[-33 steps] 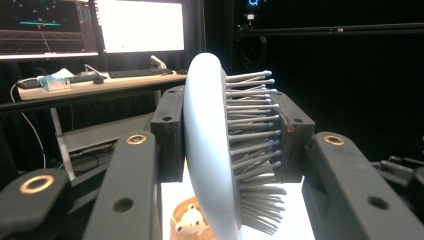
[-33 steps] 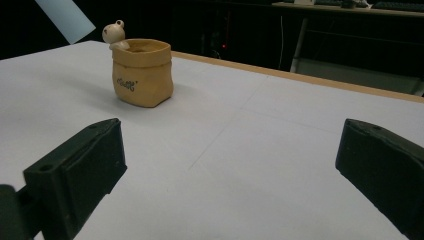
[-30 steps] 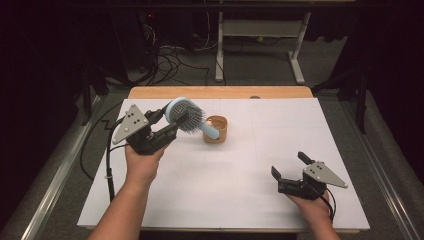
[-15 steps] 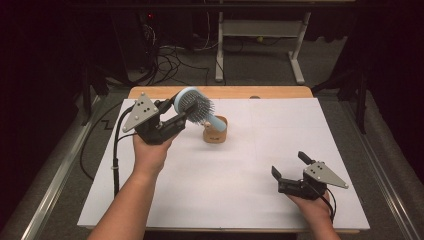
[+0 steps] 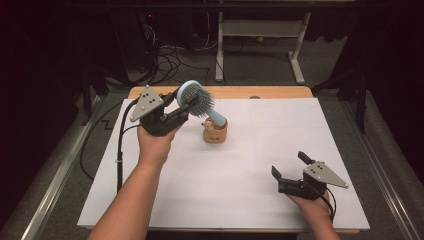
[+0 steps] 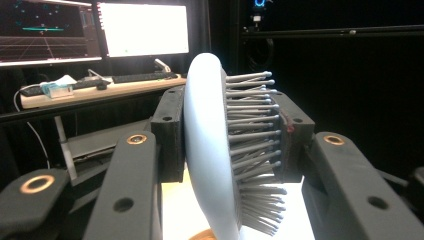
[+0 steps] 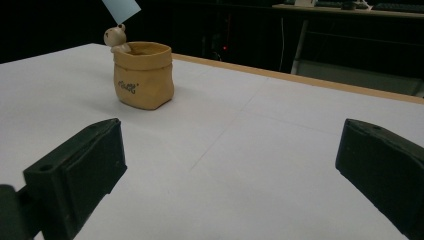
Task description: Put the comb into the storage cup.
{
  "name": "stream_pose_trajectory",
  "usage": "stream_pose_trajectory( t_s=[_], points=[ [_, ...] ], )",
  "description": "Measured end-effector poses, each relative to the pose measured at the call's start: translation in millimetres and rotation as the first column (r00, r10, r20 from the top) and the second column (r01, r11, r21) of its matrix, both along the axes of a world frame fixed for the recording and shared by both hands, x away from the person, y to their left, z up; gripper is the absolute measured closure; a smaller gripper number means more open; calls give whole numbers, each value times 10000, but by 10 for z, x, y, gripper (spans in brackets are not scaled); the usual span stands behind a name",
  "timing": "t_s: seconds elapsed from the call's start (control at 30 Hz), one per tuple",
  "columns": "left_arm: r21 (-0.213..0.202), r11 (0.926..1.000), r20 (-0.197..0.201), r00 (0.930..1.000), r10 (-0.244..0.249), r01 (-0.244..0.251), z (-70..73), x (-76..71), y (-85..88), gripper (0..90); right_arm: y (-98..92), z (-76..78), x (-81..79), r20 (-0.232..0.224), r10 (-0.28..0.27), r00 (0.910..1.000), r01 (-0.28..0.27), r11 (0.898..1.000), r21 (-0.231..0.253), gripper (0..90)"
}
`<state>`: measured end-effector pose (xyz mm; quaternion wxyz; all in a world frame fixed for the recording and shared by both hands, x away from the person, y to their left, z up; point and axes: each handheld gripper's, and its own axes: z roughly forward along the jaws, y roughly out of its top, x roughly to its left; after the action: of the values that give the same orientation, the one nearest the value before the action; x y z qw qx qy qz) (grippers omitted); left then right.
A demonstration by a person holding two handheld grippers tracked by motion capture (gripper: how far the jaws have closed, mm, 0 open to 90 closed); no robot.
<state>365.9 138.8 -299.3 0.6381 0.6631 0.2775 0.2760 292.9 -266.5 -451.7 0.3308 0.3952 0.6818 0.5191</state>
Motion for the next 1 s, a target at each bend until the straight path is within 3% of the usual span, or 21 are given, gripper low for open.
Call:
stream_pose_trajectory(
  t_s=[1.0],
  points=[
    [309, 9987, -833, 9956, 427, -403, -186, 404, -81, 575, -15, -10, 10, -65, 0, 10000, 1, 10000, 78, 4]
  ],
)
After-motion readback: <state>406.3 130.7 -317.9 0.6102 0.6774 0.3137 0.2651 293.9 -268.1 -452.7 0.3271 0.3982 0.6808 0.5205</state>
